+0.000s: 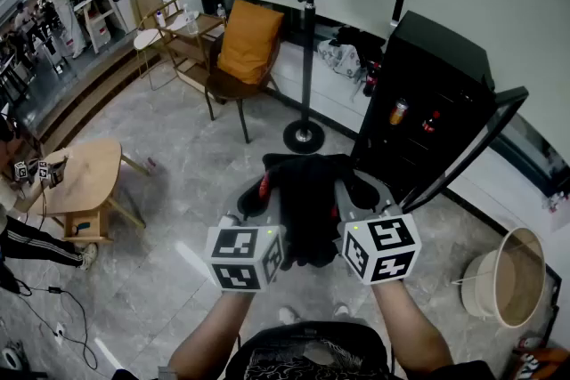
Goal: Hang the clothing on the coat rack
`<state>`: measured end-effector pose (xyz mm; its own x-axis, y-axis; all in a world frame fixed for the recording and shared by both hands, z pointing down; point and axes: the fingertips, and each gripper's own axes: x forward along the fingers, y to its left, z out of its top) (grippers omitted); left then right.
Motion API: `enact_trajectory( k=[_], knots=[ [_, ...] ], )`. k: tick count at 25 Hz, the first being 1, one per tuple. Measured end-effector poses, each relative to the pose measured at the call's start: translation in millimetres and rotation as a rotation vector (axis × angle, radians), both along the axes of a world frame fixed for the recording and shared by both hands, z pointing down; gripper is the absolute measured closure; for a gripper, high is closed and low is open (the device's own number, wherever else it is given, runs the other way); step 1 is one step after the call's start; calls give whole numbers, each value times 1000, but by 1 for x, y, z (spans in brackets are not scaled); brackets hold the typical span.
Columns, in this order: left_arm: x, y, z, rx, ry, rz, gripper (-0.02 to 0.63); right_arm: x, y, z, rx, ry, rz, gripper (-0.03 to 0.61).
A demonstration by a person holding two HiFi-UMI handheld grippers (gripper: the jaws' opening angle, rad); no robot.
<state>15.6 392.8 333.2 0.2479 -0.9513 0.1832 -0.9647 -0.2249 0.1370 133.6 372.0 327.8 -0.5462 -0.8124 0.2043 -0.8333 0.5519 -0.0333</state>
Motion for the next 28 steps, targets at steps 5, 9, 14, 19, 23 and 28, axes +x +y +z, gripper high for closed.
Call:
enact_trajectory(
  k=[5,9,14,19,23,28],
  knots=[
    [-10,-3,4,-3,-1,20,580,-11,-3,4,-5,-3,17,555],
    [-17,-9,5,-3,7,30,580,-18,-8,3,-3,9,22,555],
    [-16,-25,6,-8,2,36,580,-17,-23,6,-5,2,22,555],
    [-13,-52,10,-14,-12,24,580,-15,-51,11,-6,-10,2,555],
    [-4,-85,10,-19,-22,3,580,-7,-84,12,-6,-22,-24,555],
    [12,-130,8,-29,-31,-21,580,6,-131,11,-11,-39,-57,555]
  ],
)
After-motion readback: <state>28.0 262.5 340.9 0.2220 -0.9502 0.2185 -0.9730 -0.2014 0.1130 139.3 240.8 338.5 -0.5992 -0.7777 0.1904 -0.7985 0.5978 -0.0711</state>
